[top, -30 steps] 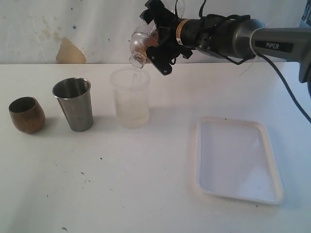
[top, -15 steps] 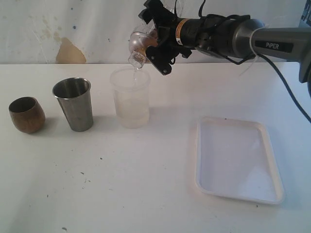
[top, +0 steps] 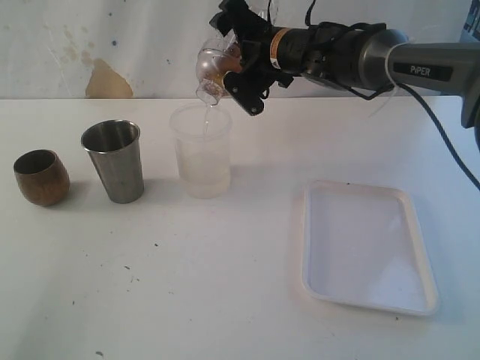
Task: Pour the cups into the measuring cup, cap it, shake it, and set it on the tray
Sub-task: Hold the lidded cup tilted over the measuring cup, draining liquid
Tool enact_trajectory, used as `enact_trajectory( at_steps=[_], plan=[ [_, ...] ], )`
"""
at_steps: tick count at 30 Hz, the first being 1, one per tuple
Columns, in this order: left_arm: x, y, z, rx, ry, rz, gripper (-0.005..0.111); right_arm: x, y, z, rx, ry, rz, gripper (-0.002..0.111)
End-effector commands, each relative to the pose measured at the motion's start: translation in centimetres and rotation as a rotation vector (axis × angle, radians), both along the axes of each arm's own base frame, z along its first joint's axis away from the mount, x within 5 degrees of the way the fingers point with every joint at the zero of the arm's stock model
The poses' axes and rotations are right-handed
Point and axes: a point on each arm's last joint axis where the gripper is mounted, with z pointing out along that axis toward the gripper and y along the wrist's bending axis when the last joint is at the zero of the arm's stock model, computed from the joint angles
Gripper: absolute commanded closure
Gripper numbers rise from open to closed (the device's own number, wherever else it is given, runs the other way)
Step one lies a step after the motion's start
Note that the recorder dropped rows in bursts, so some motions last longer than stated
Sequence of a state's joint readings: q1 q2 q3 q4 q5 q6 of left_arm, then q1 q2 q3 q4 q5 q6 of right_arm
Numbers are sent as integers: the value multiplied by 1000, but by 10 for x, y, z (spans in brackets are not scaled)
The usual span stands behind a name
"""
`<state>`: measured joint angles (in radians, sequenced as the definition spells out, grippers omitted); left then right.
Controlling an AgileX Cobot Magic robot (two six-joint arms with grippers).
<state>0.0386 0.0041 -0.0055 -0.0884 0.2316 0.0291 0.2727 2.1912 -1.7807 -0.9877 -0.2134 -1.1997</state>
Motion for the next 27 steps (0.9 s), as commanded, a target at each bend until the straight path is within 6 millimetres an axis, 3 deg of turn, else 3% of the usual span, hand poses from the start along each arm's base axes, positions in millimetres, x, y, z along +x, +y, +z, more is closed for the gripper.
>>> enact_trajectory(
  at_steps=[1,27],
  plan=[
    [0,0,-1,-7,-4,1,107,-1,-1,15,-29,-71,30,108],
    [0,0,-1,-7,-4,1,107,-4,5,20,-11,-126,105,108]
  ],
)
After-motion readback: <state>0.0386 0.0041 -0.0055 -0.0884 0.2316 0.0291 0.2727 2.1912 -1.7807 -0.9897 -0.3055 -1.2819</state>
